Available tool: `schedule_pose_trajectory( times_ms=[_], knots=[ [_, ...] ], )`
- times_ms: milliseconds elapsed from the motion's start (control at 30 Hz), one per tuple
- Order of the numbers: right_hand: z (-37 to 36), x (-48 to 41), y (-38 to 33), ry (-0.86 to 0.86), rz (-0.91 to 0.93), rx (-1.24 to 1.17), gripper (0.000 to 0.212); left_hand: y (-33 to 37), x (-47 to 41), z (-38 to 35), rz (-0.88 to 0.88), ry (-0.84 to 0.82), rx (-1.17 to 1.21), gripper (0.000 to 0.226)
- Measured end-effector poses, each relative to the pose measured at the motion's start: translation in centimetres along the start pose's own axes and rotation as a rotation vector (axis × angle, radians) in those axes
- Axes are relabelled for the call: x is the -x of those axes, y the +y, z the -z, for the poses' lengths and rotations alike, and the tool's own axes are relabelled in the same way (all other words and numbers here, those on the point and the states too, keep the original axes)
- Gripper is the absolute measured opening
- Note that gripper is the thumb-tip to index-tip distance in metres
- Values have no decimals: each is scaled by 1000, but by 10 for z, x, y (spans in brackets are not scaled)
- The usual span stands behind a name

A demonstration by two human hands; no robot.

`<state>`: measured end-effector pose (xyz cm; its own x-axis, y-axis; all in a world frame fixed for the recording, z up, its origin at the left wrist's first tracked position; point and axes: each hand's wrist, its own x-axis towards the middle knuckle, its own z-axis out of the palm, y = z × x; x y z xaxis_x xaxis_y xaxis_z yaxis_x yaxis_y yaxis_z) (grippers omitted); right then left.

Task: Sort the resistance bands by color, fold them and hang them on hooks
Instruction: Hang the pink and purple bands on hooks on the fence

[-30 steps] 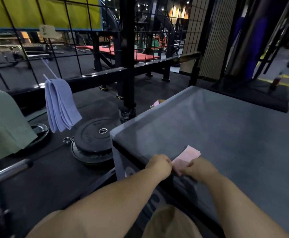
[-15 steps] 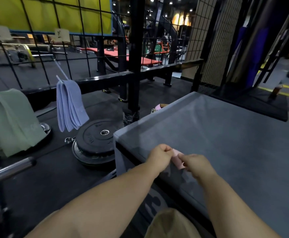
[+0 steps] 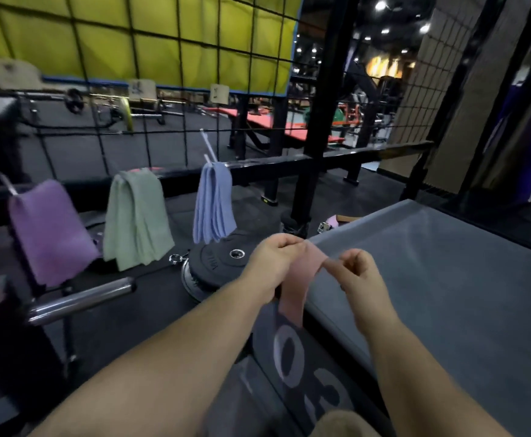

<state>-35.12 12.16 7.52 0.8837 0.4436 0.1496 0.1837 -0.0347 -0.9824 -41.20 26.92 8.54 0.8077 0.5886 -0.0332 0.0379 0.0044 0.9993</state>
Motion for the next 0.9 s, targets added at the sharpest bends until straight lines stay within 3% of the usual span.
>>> schedule_pose_trajectory(
  times_ms=[100, 333, 500, 700, 833, 900],
  knots=[
    [-33, -4, -11, -165, 53, -50, 34, 5, 6, 38, -24, 16, 26, 7],
    [-111, -3, -37, -572, 126, -180, 24, 18, 36, 121, -55, 51, 112, 23],
    [-158, 5, -59, -592, 150, -138, 35, 26, 52, 162, -83, 124, 194, 22],
    [-196, 10, -79, -659, 154, -71, 34, 28, 74, 208, -102, 16, 223, 8],
    [-220, 18, -95, -716, 162, -25, 31, 26, 88, 236, -179, 17, 99, 39],
    [-232, 22, -100, -753, 172, -60, 30, 29, 96, 247, -204, 43, 3, 41]
  ],
)
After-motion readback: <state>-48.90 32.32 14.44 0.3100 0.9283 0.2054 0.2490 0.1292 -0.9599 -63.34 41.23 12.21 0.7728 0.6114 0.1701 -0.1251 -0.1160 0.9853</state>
